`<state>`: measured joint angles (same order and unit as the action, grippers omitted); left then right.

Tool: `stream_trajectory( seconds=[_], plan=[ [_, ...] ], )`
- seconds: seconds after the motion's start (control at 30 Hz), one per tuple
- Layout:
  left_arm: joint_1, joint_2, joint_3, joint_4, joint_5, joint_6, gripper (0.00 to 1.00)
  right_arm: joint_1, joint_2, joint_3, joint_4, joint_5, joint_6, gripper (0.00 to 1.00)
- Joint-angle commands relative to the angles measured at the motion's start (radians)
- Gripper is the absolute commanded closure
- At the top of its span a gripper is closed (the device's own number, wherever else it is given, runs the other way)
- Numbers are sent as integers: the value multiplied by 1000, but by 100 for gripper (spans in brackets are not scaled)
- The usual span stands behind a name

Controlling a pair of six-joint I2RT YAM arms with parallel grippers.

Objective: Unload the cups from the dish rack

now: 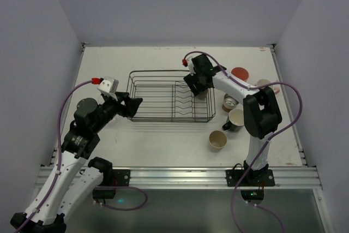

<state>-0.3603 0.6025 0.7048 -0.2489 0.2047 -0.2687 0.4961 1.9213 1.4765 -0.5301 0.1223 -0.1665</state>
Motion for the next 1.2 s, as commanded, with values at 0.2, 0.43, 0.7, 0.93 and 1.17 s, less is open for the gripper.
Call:
stream_trajectory(
  seconds=[0.2, 0.43, 0.7, 0.93, 1.17],
  plan=[
    [3, -1, -8, 16, -10, 14, 31, -5, 16, 36, -99, 33, -62, 23],
    [3, 5, -8, 16, -11, 16, 31, -5, 38, 68, -97, 5, -53, 32],
    [4, 10, -7, 20, -10, 8, 31, -4, -77, 32, -5, 43, -30, 78],
    [4, 45, -4, 45, 64, -33, 31, 4, -232, -39, 54, 143, 34, 80],
    [3, 83, 5, 91, 179, -125, 31, 12, -389, -165, 130, 111, 163, 80]
  ],
)
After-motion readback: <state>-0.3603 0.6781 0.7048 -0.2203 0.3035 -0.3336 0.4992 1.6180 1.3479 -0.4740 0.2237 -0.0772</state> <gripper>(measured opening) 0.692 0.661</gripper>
